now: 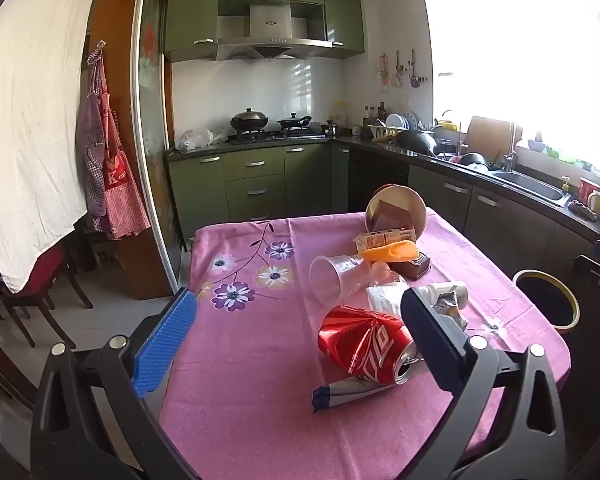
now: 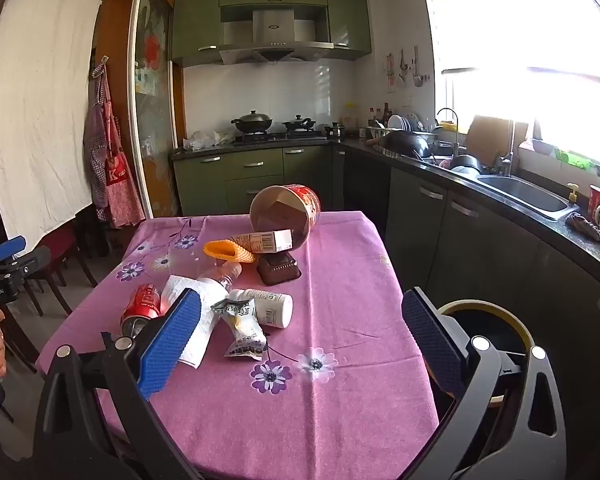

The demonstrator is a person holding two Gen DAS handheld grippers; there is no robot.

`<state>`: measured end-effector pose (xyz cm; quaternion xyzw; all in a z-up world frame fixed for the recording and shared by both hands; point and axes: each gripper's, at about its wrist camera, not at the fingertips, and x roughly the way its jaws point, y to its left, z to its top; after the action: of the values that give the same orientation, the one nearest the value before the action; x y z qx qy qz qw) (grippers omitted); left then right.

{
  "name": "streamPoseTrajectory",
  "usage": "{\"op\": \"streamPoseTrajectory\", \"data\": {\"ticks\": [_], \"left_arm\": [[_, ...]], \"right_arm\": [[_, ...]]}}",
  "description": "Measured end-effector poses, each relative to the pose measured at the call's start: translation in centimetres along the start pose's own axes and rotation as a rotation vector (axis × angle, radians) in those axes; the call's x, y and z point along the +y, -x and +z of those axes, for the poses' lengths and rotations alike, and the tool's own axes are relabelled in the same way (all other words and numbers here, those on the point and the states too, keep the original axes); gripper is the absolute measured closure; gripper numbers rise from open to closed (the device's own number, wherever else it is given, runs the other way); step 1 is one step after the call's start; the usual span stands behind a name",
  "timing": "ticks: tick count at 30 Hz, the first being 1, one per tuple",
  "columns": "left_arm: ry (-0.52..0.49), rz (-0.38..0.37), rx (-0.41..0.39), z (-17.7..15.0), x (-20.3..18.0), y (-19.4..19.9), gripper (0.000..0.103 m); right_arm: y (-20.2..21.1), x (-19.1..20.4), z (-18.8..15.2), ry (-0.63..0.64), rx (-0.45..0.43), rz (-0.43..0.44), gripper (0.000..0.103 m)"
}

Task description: Collect trash

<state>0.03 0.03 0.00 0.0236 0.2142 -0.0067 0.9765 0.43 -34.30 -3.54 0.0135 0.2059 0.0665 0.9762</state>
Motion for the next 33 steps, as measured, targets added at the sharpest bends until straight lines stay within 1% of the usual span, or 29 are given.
{"op": "streamPoseTrajectory", "data": {"ticks": [10, 13, 19, 33], "left_arm": [[-0.005, -0.007, 0.009, 0.06, -0.22, -0.07, 0.006], [-0.006, -0.008, 0.009, -0.79, -0.21, -0.88, 0.006], [-0.011, -0.017, 0.009, -0.20, -0.46, -0.35, 0.006], [-0.008, -0.027, 0.015, -0.35, -0.61, -0.52, 0.006]], "right_arm": [[-0.12, 0.09, -0.01, 0.000, 0.006, 0.002, 0.004], [-0.13, 0.09, -0.02, -0.001, 0.006, 0.002, 0.004], [-0.33, -0.01, -0.03, -0.001, 0.009, 0.001, 0.004], [-0.78, 0.18, -0.52, -0.002, 0.012, 0.002, 0.004]]}}
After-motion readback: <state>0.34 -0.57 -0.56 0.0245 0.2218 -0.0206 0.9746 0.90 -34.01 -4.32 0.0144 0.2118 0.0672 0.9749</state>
